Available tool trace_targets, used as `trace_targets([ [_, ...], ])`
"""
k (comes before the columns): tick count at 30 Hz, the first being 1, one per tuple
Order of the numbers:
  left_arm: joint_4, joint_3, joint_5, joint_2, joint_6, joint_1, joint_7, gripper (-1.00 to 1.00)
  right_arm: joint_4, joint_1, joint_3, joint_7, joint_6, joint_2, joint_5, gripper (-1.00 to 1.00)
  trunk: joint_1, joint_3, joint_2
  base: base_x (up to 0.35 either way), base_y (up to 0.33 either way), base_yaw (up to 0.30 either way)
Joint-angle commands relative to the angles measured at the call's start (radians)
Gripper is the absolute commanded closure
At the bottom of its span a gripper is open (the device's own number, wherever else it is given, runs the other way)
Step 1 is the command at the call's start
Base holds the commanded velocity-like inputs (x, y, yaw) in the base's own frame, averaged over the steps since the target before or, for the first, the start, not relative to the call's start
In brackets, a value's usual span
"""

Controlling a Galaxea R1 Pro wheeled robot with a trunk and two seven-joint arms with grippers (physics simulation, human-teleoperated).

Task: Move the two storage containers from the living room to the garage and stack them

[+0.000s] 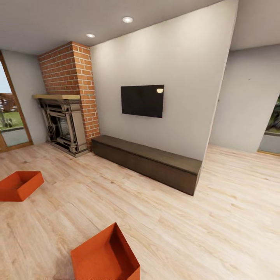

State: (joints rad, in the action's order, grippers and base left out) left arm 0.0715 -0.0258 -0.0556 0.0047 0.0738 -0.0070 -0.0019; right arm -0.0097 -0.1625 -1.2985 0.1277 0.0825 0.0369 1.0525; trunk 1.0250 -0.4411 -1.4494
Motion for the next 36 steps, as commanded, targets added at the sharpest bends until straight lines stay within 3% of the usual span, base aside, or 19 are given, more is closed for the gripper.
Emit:
trace_targets([
  [1,-0.001,-0.002,-0.006,0.000,0.003,-0.001,0.000,-1.00,-0.001,0.000,-0.008,0.004,0.002,0.000,0.009,-1.00,0.000,-0.001,-0.001,0.000,0.000,0.268],
  [19,-0.001,-0.002,-0.006,-0.001,0.003,-0.001,0.000,-1.00,-0.001,0.000,-0.008,0.004,0.002,0.000,0.009,-1.00,0.000,-0.001,-0.001,0.000,0.000,0.262],
  [36,-0.003,-0.002,-0.006,0.000,0.004,-0.001,-0.001,-1.00,-0.001,0.000,-0.008,0.004,0.002,0.000,0.010,-1.00,0.000,-0.001,-0.001,0.144,-0.105,0.014],
])
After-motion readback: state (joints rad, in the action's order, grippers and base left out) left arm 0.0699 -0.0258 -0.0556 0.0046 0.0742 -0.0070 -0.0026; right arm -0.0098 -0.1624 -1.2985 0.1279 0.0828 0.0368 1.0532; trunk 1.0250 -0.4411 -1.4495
